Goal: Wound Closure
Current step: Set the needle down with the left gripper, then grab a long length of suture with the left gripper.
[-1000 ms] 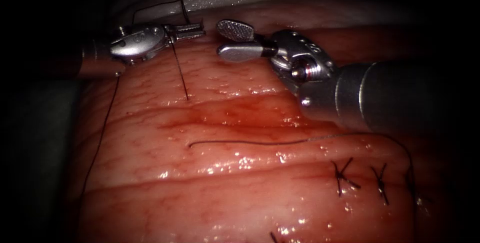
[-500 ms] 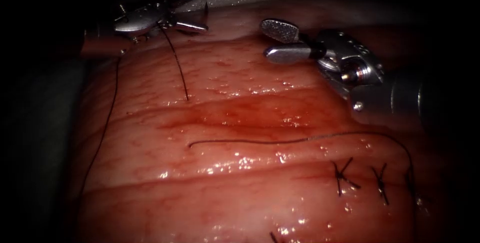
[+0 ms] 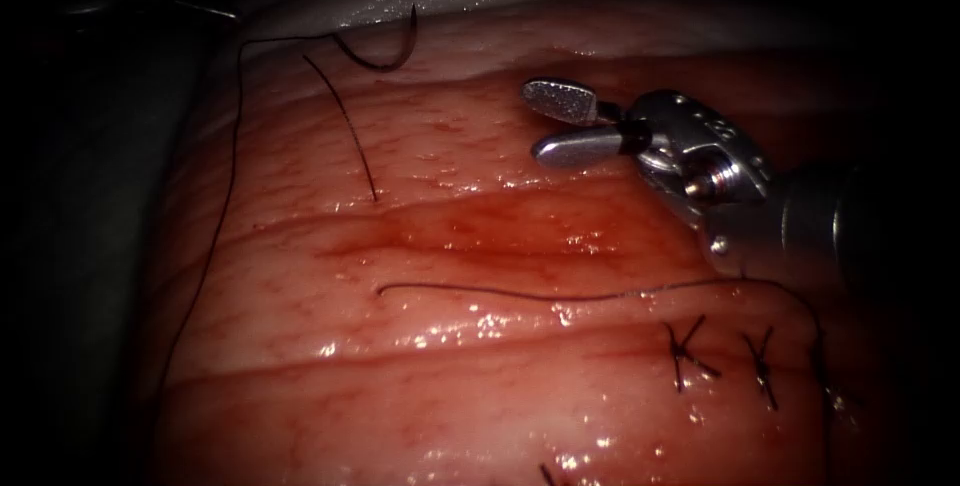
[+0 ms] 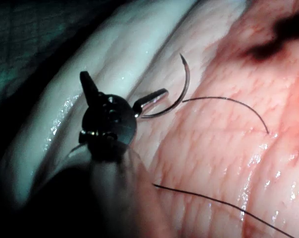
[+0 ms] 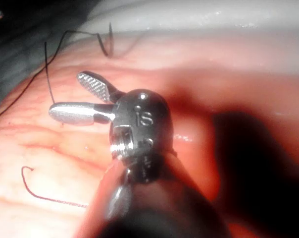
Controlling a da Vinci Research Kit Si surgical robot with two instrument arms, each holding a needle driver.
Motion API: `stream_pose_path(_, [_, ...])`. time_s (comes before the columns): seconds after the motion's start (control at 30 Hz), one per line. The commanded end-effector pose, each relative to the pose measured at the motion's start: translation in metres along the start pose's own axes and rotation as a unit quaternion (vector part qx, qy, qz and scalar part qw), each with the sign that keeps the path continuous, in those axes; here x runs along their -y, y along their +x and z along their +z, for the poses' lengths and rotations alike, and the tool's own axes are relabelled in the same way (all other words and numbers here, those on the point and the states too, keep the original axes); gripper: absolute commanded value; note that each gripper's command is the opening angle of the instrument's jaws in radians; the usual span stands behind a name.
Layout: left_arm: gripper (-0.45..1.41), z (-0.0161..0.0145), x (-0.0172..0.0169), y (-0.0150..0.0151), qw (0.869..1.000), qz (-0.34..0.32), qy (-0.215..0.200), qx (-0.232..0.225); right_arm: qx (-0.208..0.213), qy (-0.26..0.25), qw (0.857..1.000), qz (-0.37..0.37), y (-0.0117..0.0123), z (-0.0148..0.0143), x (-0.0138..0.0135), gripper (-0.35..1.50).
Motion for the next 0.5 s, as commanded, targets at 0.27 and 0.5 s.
stream_pose_path(0.27, [0.57, -0.0033, -0.0102, 0.0023, 0.999, 0.033, 0.008, 0.025, 0.032, -0.031, 0.996, -0.081, 0.0013, -0.0017, -0.0009, 1.28])
stream_pose_path(0.5, [0.46, 0.0005, -0.0184, 0.0019, 0.997, 0.056, -0.052, 0.019, 0.047, -0.075, 0.987, -0.134, 0.0037, -0.0044, -0.0012, 1.21])
